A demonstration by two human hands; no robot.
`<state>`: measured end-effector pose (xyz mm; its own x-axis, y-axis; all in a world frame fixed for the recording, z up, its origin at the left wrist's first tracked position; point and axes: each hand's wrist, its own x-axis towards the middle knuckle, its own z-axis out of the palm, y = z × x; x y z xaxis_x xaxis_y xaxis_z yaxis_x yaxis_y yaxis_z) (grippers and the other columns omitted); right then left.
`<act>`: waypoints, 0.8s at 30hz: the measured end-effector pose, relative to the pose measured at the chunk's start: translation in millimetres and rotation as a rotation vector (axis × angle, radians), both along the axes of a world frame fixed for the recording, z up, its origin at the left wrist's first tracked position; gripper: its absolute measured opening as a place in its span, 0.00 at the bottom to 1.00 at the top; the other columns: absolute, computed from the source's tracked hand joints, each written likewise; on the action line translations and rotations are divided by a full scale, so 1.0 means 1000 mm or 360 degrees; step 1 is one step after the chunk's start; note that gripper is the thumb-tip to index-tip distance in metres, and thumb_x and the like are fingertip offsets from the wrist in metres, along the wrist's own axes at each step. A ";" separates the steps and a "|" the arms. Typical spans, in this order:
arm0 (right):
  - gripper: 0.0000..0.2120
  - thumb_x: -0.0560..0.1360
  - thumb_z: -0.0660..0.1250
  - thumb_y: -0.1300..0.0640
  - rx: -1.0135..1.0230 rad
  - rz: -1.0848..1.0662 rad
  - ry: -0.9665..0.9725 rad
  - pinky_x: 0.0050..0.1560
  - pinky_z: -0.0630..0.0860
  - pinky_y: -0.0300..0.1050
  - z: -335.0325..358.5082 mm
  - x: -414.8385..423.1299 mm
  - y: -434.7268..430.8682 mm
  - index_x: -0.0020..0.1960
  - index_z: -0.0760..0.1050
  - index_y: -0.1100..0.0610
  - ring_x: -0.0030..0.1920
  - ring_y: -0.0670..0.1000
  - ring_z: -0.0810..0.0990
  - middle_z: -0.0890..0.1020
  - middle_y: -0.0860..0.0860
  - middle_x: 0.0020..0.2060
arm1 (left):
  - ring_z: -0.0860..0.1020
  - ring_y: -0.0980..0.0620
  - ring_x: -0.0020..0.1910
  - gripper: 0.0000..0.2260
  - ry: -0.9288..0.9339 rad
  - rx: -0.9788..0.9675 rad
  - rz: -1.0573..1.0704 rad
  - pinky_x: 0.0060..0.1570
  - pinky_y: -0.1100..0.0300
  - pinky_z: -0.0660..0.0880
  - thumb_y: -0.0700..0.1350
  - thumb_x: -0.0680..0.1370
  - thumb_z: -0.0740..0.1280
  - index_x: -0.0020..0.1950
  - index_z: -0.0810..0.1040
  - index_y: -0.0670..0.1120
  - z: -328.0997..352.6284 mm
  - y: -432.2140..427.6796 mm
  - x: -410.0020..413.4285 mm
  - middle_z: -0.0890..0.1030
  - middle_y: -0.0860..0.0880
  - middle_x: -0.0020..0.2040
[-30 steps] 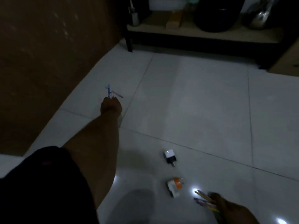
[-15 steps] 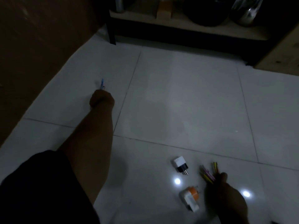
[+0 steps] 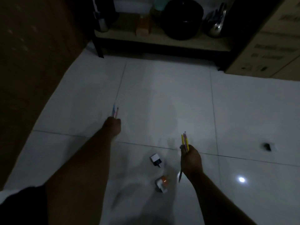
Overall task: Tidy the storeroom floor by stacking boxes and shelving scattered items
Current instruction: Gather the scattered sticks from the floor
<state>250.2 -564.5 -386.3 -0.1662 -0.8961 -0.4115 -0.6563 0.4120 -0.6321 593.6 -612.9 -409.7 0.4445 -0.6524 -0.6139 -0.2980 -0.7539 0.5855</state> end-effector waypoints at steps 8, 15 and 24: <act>0.25 0.82 0.63 0.42 -0.0081 -0.0470 -0.0495 0.32 0.73 0.46 0.250 0.052 -0.026 0.34 0.70 0.58 0.25 0.51 0.75 0.76 0.53 0.25 | 0.65 0.56 0.19 0.20 0.0854 0.0210 0.0544 0.21 0.67 0.60 0.63 0.80 0.64 0.41 0.74 0.47 0.262 0.051 -0.156 0.69 0.52 0.26; 0.25 0.80 0.65 0.42 -0.0066 -0.0724 -0.0757 0.33 0.71 0.49 0.496 0.124 -0.046 0.30 0.67 0.56 0.25 0.51 0.72 0.72 0.50 0.21 | 0.70 0.51 0.25 0.23 0.0763 -0.0008 0.0458 0.27 0.63 0.65 0.64 0.82 0.59 0.40 0.75 0.46 0.513 0.034 -0.152 0.73 0.49 0.29; 0.29 0.81 0.64 0.40 -0.0192 -0.0756 -0.0933 0.36 0.77 0.51 0.682 0.161 -0.084 0.34 0.74 0.64 0.29 0.55 0.80 0.79 0.56 0.25 | 0.80 0.46 0.38 0.24 0.0895 -0.0184 0.1056 0.31 0.59 0.71 0.59 0.84 0.58 0.51 0.80 0.40 0.697 -0.018 -0.133 0.82 0.43 0.41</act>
